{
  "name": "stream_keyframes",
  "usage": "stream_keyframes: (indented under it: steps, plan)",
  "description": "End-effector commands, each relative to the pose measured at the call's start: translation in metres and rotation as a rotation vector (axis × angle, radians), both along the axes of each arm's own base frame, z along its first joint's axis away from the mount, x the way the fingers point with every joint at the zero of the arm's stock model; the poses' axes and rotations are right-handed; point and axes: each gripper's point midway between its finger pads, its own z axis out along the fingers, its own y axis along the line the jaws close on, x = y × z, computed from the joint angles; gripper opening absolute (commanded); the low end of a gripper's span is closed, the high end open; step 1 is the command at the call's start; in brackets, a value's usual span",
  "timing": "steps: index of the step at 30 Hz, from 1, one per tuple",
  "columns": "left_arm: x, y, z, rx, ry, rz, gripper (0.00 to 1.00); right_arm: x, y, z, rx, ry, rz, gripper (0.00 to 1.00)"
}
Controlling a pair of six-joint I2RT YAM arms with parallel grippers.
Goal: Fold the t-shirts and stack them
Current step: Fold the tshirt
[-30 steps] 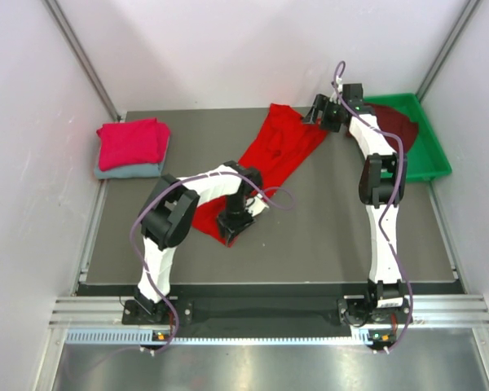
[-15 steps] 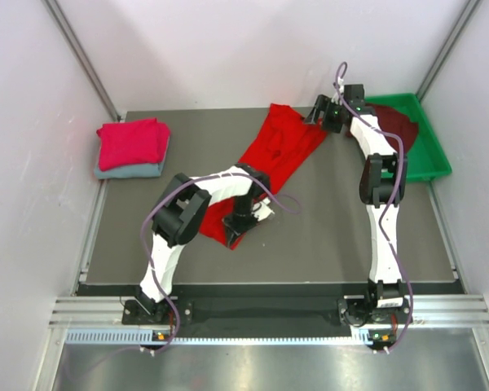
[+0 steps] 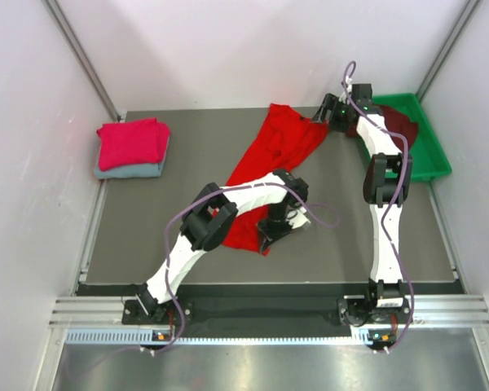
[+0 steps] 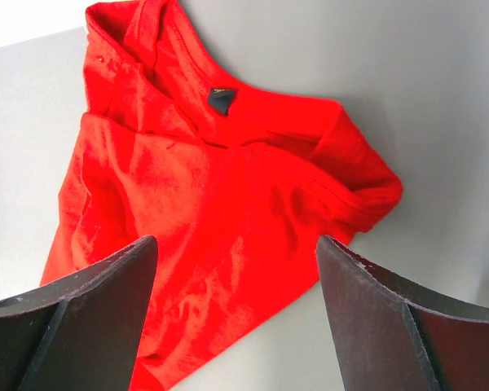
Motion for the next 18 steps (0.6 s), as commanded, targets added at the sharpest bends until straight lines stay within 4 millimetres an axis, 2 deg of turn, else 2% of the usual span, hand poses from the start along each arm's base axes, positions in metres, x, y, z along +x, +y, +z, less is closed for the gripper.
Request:
stream_keyframes:
  steps: [1, 2, 5, 7, 8, 10, 11, 12, 17, 18]
  plan:
    - [0.014, -0.052, -0.011, -0.181, -0.054, -0.028, 0.00, 0.012, -0.004, 0.037, -0.006, -0.098, 0.000, 0.79]
    - [0.011, -0.055, -0.009, -0.188, -0.052, -0.036, 0.00, 0.014, -0.024, 0.038, -0.010, -0.099, -0.029, 0.79]
    - [0.002, -0.058, -0.006, -0.194, -0.041, -0.055, 0.00, 0.014, -0.030, 0.040, -0.016, -0.104, -0.038, 0.79]
    - [-0.002, -0.056, 0.005, -0.202, -0.044, -0.062, 0.00, 0.014, -0.032, 0.041, -0.028, -0.105, -0.044, 0.79]
    - [-0.007, -0.048, 0.004, -0.185, -0.035, -0.061, 0.00, 0.014, -0.033, 0.039, -0.034, -0.102, -0.045, 0.79]
    - [-0.009, -0.039, 0.017, -0.187, -0.061, -0.067, 0.00, 0.015, -0.034, 0.036, -0.038, -0.102, -0.050, 0.79]
    - [-0.015, -0.028, 0.015, -0.161, -0.049, -0.067, 0.00, 0.017, -0.034, 0.032, -0.034, -0.097, -0.053, 0.79]
    - [-0.016, -0.023, 0.024, -0.167, -0.061, -0.070, 0.00, 0.019, -0.032, 0.031, -0.029, -0.102, -0.054, 0.80]
    - [-0.024, 0.008, 0.032, -0.116, -0.080, -0.082, 0.00, 0.018, -0.015, 0.011, 0.012, -0.056, -0.049, 0.80]
    - [-0.024, 0.011, 0.037, -0.119, -0.082, -0.085, 0.00, 0.015, 0.006, 0.009, 0.019, -0.049, -0.017, 0.80]
